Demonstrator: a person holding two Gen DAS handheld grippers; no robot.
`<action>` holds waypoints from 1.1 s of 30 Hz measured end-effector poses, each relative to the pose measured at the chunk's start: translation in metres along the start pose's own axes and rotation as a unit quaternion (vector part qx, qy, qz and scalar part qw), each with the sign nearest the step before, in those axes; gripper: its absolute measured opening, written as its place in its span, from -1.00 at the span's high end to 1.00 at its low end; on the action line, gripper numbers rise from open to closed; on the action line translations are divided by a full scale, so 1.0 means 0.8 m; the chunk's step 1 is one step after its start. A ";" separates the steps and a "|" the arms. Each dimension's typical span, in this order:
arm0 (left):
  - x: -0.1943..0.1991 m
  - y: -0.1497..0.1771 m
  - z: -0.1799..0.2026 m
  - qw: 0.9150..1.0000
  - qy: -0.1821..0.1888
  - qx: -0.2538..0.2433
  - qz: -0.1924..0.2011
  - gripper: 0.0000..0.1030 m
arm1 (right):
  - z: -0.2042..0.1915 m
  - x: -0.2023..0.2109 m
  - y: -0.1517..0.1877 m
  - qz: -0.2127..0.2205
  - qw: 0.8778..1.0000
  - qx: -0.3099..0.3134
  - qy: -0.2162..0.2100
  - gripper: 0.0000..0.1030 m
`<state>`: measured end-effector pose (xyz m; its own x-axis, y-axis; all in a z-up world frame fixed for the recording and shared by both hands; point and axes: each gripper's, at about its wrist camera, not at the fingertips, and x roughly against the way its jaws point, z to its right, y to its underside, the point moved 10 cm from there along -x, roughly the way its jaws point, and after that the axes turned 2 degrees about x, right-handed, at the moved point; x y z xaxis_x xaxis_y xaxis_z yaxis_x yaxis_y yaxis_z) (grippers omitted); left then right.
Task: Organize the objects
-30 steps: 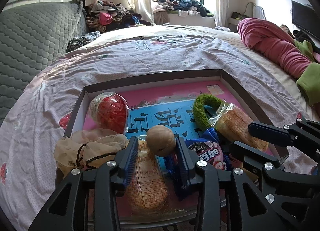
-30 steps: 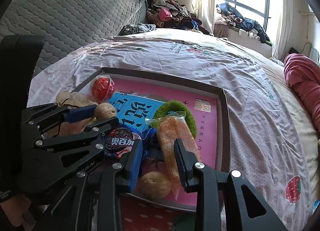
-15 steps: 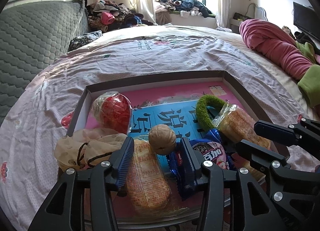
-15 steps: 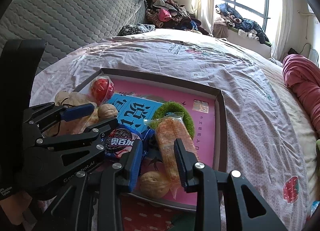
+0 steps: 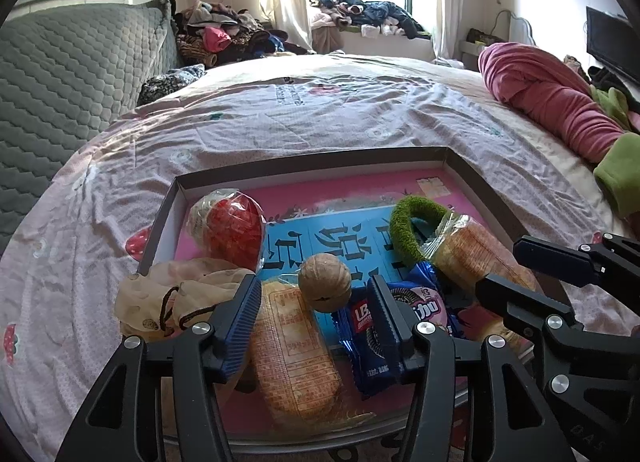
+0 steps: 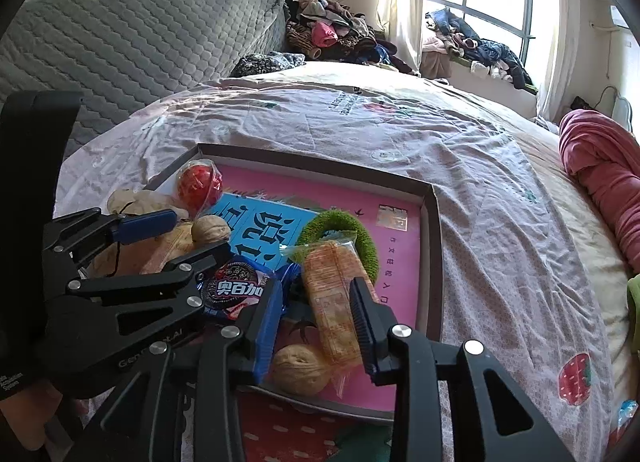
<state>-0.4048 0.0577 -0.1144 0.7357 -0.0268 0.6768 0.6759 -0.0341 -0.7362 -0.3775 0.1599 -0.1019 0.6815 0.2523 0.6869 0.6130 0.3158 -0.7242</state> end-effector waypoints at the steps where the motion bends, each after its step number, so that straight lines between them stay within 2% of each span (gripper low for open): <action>1: 0.001 0.000 0.000 1.000 0.000 0.000 0.000 -0.12 | 0.000 0.000 0.000 -0.001 1.000 -0.001 -0.002 0.23; 8: 0.015 -0.006 -0.004 1.000 -0.004 0.005 0.011 -0.26 | 0.008 0.009 -0.006 0.011 1.000 -0.013 0.006 -0.04; 12: 0.022 -0.010 -0.008 1.000 -0.008 0.011 0.018 -0.45 | 0.013 0.016 -0.010 0.018 1.000 -0.017 0.013 -0.21; 18: 0.028 -0.012 -0.015 1.000 -0.010 0.018 0.017 -0.50 | 0.014 0.025 -0.015 0.026 0.999 -0.021 0.018 -0.37; 24: 0.038 -0.010 -0.022 0.999 -0.016 0.023 0.017 -0.53 | 0.015 0.041 -0.023 0.037 0.999 -0.024 0.031 -0.64; 29: 0.047 -0.009 -0.030 0.999 -0.019 0.027 0.016 -0.53 | 0.011 0.049 -0.027 0.039 0.998 -0.028 0.035 -0.75; 33: 0.054 -0.008 -0.035 0.999 -0.024 0.028 0.015 -0.65 | 0.009 0.055 -0.030 0.042 0.998 -0.034 0.035 -0.84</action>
<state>-0.3787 0.0289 -0.0805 0.7560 0.0211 0.6542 0.6538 0.0229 -0.7563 -0.3648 0.1703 -0.0539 0.7559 0.2098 0.6202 0.5777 0.2322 -0.7825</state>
